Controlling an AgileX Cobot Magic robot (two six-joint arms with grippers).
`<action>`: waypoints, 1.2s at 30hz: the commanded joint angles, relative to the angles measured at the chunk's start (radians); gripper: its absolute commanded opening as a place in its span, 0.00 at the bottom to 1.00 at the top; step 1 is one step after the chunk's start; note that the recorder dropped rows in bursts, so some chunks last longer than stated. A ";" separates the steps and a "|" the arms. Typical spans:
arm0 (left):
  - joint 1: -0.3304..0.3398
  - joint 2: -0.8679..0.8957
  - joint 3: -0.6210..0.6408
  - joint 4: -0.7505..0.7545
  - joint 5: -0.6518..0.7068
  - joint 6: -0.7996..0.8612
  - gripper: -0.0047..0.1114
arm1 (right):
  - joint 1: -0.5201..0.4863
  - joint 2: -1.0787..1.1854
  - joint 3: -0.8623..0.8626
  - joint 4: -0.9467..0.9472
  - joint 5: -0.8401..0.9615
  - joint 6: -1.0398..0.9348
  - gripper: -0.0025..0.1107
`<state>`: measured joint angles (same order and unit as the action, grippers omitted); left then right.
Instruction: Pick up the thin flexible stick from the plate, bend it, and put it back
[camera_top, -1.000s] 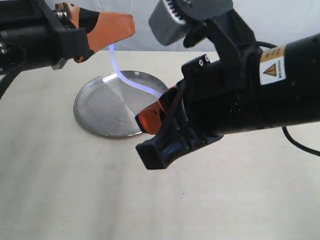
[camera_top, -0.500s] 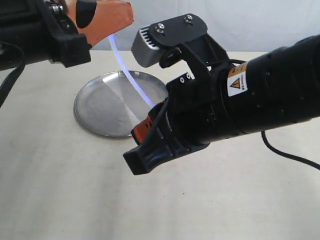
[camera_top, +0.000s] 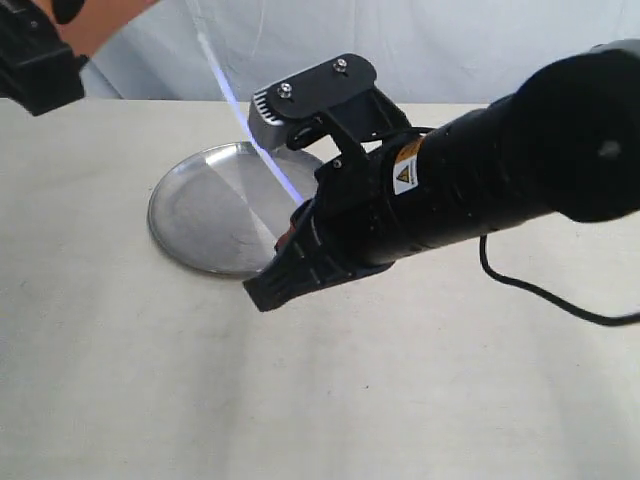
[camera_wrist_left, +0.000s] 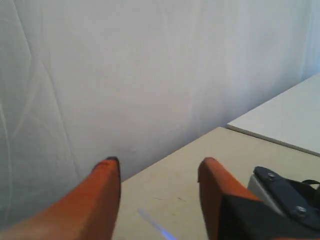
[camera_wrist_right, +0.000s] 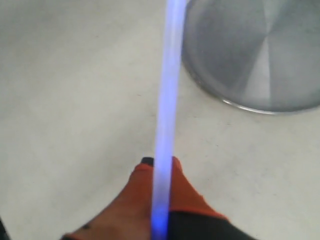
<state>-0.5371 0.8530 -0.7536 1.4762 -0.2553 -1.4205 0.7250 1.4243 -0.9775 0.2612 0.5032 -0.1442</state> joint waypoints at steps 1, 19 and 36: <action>-0.004 -0.094 0.017 0.178 0.014 -0.141 0.27 | -0.073 0.097 -0.048 -0.044 -0.023 0.011 0.01; -0.004 -0.341 0.136 0.268 0.174 -0.265 0.04 | -0.108 0.665 -0.552 -0.004 0.098 -0.139 0.01; -0.004 -0.351 0.145 0.268 0.231 -0.269 0.04 | -0.176 0.909 -0.822 -0.175 0.085 -0.039 0.47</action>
<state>-0.5371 0.5079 -0.6141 1.7483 -0.0608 -1.6830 0.5518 2.3351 -1.7898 0.1032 0.5968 -0.1938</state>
